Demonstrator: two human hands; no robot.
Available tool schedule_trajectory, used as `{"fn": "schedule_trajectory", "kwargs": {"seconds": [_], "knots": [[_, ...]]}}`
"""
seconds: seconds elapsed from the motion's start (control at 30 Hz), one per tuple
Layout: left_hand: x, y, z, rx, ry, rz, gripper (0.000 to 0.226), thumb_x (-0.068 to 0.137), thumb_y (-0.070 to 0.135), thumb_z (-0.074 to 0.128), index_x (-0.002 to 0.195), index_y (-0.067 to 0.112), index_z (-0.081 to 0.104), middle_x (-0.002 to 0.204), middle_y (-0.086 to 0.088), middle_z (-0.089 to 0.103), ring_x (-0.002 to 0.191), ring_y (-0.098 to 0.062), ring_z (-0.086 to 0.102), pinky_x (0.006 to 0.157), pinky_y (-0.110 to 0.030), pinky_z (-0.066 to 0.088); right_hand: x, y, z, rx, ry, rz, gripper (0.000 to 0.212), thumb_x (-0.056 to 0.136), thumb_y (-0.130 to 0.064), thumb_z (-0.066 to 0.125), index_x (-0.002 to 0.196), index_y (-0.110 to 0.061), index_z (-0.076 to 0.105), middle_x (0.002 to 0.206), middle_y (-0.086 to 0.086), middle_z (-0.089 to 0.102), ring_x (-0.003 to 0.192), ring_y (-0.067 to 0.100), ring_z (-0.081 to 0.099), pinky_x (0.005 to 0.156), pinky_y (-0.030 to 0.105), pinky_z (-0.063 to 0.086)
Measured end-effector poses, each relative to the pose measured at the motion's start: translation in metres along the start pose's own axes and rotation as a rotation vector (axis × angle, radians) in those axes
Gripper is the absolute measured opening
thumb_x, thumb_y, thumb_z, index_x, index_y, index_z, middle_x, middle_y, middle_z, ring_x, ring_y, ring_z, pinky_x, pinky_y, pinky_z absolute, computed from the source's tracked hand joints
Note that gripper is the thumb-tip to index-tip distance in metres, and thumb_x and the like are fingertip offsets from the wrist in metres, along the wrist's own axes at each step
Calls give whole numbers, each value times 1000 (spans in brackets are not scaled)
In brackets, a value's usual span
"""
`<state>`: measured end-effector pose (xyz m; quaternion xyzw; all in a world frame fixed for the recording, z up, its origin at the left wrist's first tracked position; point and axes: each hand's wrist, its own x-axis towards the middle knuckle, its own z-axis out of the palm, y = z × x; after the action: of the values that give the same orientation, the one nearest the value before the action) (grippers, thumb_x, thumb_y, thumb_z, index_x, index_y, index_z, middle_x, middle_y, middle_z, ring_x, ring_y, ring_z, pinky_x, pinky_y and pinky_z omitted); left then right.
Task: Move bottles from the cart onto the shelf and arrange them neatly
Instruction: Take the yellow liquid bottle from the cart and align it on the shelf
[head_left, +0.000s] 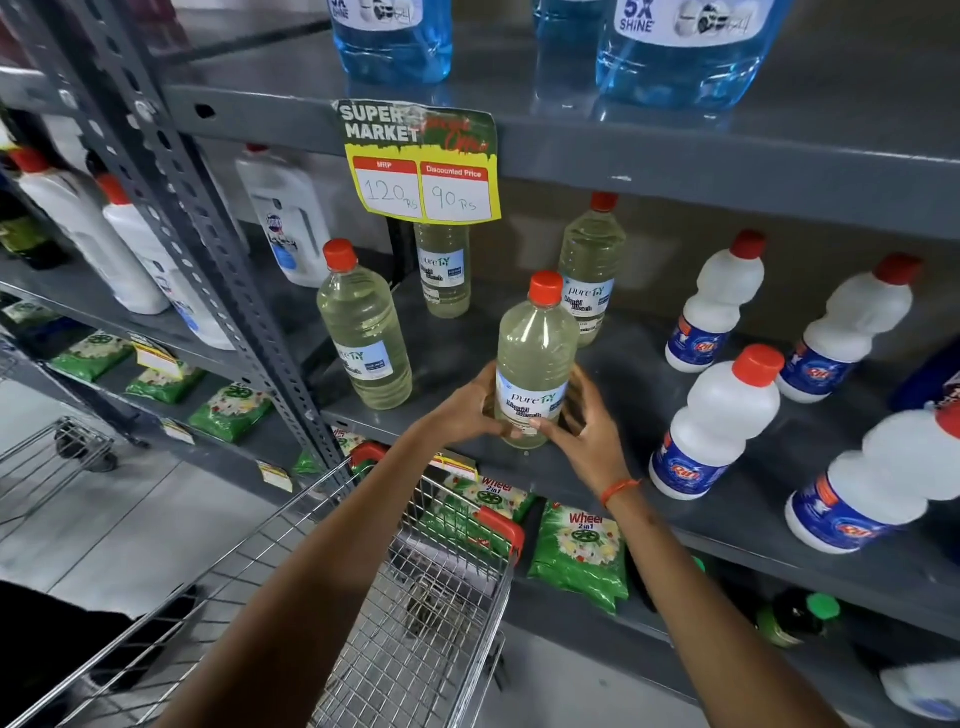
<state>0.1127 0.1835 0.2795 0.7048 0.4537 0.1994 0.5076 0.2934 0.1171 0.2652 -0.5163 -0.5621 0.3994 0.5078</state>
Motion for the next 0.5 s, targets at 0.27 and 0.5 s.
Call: {"fn": "schedule_trajectory", "kwargs": {"seconds": [0.27,0.5], "knots": [[-29,-9,15,14,434,33,102,66,11,84,145,20,21,133,-6,57,121,-17,55,101,-31,47,-3,10,3,-53,63,99,102,69,-15,81,149,-18,18,152,5,35,137,15,38,114,40,35],[-55,-41,-13,37,1267,-88,112,59,24,88,144,20,17,142,-22,27,131,-39,33,105,-53,37,3,20,46,-84,231,109,85,54,-11,89,126,-12,44,116,5,66,103,13,63,77,1,46]]}}
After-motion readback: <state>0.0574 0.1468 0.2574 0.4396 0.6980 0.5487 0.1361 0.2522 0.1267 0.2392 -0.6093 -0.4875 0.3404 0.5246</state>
